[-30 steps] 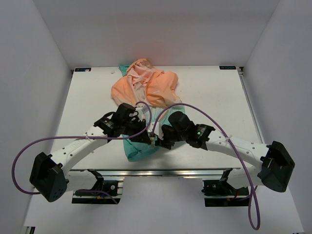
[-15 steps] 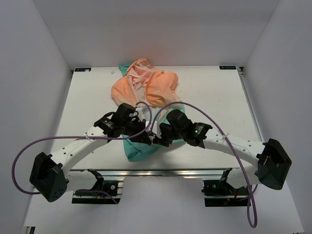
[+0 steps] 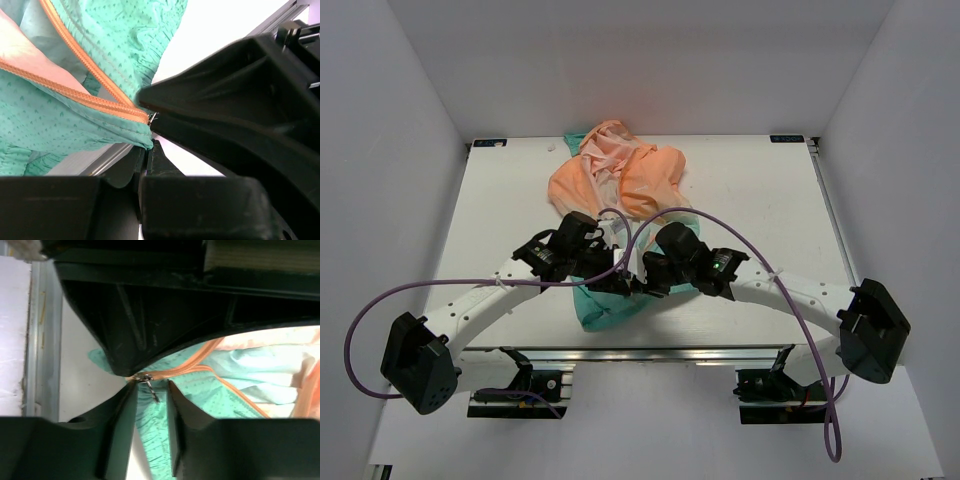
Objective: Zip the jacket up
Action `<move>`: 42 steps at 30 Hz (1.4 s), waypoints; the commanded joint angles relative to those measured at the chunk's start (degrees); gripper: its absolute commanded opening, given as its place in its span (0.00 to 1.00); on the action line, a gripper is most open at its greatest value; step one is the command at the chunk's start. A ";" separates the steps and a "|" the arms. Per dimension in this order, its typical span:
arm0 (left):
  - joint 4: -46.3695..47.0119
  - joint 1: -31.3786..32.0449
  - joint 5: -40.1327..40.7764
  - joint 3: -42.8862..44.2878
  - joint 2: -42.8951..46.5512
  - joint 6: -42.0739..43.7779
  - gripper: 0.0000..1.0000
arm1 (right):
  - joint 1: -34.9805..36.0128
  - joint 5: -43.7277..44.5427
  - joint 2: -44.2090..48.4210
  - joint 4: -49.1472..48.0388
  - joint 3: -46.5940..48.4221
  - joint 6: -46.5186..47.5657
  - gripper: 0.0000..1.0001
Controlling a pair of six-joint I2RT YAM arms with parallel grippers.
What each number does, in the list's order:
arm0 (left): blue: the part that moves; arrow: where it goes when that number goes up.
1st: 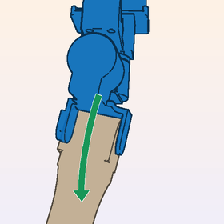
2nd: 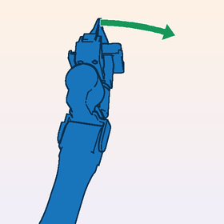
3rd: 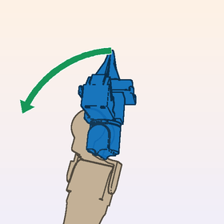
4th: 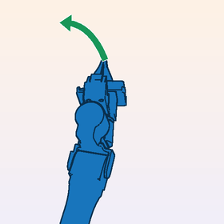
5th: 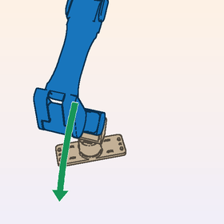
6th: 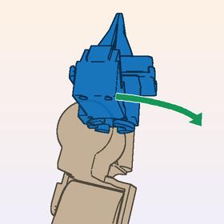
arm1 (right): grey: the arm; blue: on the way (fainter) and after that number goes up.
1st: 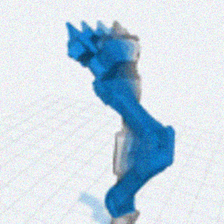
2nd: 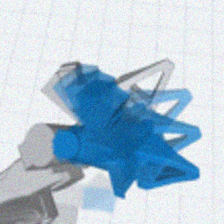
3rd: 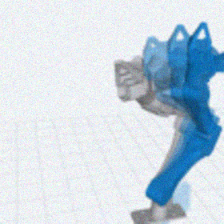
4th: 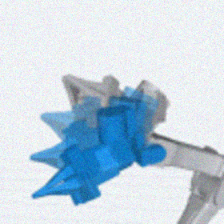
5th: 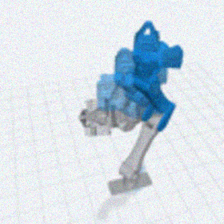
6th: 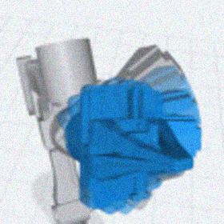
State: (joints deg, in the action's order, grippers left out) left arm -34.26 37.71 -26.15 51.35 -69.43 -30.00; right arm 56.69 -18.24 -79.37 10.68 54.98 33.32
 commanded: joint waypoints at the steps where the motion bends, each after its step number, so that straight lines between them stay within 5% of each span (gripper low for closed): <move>1: 0.86 0.26 -0.83 0.24 0.96 0.29 0.00 | 0.00 -1.27 -0.25 1.53 2.94 0.52 0.34; 5: 0.86 0.34 -0.92 0.15 0.96 0.20 0.00 | 0.00 -0.83 -0.43 1.89 2.94 0.34 0.16; 22: 1.13 0.34 -2.50 0.15 0.35 0.73 0.00 | -0.08 -0.48 -0.08 1.45 2.76 0.08 0.11; 24: 1.13 0.34 -2.41 0.15 -0.18 0.73 0.00 | 0.00 -0.92 -0.08 1.63 2.94 0.17 0.00; 26: 0.86 0.34 -2.41 0.24 -0.44 0.73 0.00 | 0.00 0.13 -0.17 0.93 2.76 -0.71 0.00; 42: -2.39 0.34 -1.36 -1.52 -1.32 -0.32 0.00 | 0.00 35.54 -3.42 -0.22 10.93 -25.15 0.00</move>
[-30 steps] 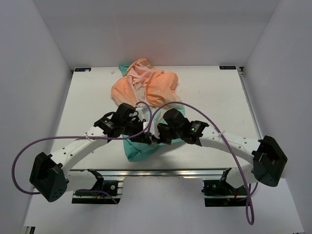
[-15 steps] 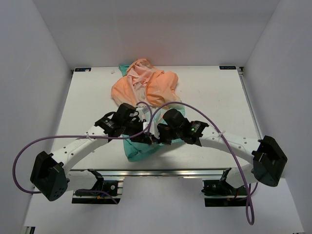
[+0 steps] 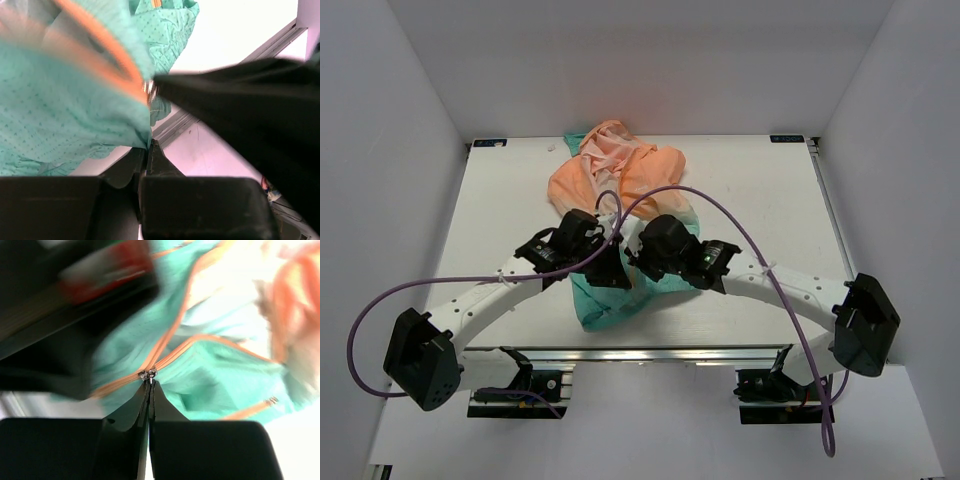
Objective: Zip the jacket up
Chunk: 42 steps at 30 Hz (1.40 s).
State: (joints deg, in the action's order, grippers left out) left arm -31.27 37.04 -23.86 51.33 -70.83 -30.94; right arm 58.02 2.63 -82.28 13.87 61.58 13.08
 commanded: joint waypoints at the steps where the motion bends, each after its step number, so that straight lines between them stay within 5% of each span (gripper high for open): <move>1: -5.47 1.02 -3.74 -1.76 0.16 0.62 0.00 | -1.33 16.86 -0.69 -3.32 4.68 -5.26 0.00; 7: -6.35 1.11 -4.35 -2.99 0.78 0.35 0.00 | -2.64 19.42 -3.67 -4.73 8.81 -5.26 0.00; 18: -1.78 1.11 -7.87 -12.03 4.21 -3.86 0.00 | -16.26 11.26 -18.52 -15.08 21.20 -3.07 0.00; 25: 2.79 1.11 -11.38 -17.31 4.38 -5.97 0.00 | -21.53 9.76 -34.59 -17.65 37.44 -2.97 0.00; 29: 3.58 1.11 -12.44 -19.42 3.85 -6.50 0.00 | -23.56 10.37 -46.45 -15.53 56.52 -2.71 0.00; 35: 4.90 1.11 -14.20 -21.27 2.98 -6.24 0.00 | -25.50 13.54 -62.20 -25.02 70.76 -1.83 0.00; 42: 5.51 1.11 -18.15 -22.24 1.39 -6.06 0.00 | -26.91 12.04 -71.77 -41.80 74.55 -5.00 0.00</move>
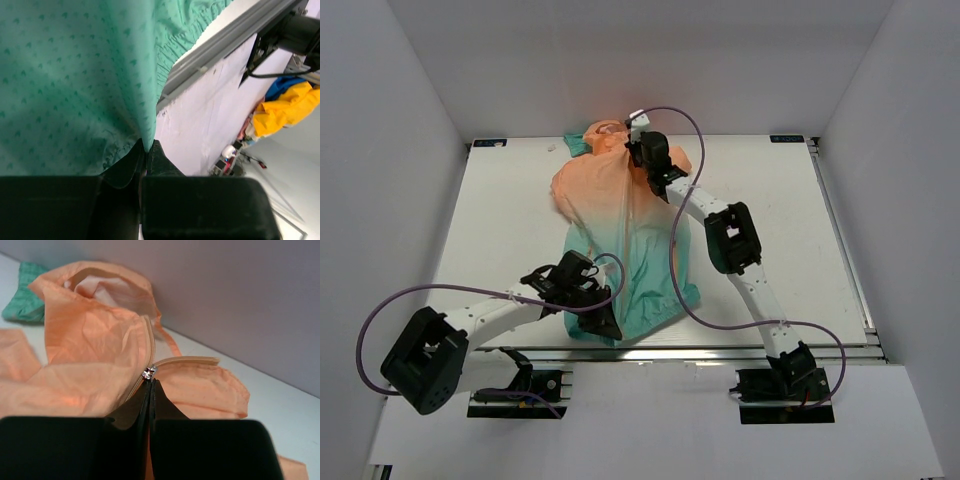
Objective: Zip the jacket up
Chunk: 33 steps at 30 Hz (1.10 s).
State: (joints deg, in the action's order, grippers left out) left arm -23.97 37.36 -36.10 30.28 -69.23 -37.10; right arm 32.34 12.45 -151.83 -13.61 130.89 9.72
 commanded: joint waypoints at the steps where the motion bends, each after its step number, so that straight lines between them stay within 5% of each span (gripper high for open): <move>1: -2.22 0.78 -6.52 -1.28 -0.11 -0.16 0.00 | -1.22 2.84 -3.37 -18.43 6.91 -1.63 0.00; 18: -7.50 0.17 -12.77 -12.35 3.75 0.72 0.00 | -9.92 0.03 -12.53 -36.49 11.32 -11.91 0.00; 32: -16.81 -2.12 -5.49 -4.20 1.74 2.47 0.00 | -11.07 -9.61 -5.87 -36.23 2.81 -10.87 0.00; 33: -18.90 -2.29 -3.65 0.17 0.60 3.43 0.00 | -10.72 -10.50 -4.19 -35.62 0.88 -9.99 0.18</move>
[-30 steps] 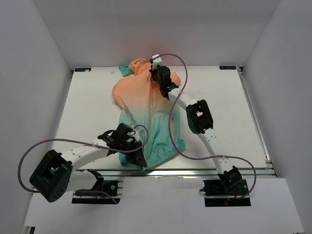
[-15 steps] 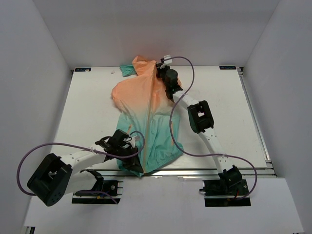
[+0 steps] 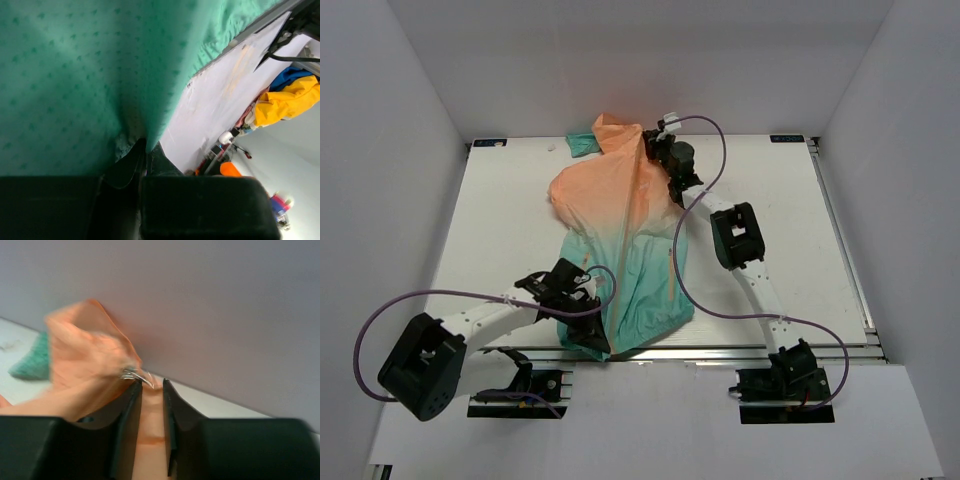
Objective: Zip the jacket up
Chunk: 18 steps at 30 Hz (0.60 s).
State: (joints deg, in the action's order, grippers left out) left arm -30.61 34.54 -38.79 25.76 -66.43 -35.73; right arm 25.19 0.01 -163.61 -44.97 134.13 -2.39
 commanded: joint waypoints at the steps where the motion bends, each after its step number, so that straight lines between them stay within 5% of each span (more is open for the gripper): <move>1: -13.67 0.44 0.54 7.00 -4.38 2.59 0.00 | -3.31 1.23 9.34 -4.07 -7.16 4.13 0.33; 2: -14.99 0.44 1.60 9.20 -5.36 3.37 0.00 | -3.13 0.52 13.02 -4.07 -9.47 4.85 0.43; 3: -16.66 0.44 2.39 12.70 -5.98 4.34 0.12 | -2.78 -1.57 14.88 -3.64 -11.50 5.64 0.70; 5: -17.37 0.43 2.75 15.10 -5.73 4.44 0.46 | -2.60 -4.39 19.88 -1.89 -16.23 5.82 0.89; 6: -17.73 0.35 3.19 16.76 -5.11 3.91 0.73 | -2.52 -5.10 21.56 0.56 -17.48 5.47 0.89; 9: -20.44 0.17 5.38 19.50 -1.86 3.73 0.86 | -2.43 -5.90 28.76 9.59 -21.35 5.12 0.89; 10: -21.41 0.08 8.08 21.51 -1.07 3.91 0.98 | -2.43 -5.55 31.05 10.94 -23.62 3.99 0.89; 18: -28.95 -0.35 27.59 30.12 1.49 -1.44 0.98 | -2.43 3.58 64.00 28.15 -52.10 -5.94 0.89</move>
State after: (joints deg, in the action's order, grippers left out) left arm -54.59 34.59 -22.76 52.05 -65.39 -34.22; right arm 22.81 -1.21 -109.16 -26.04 87.90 -2.37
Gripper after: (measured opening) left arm 0.978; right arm 0.894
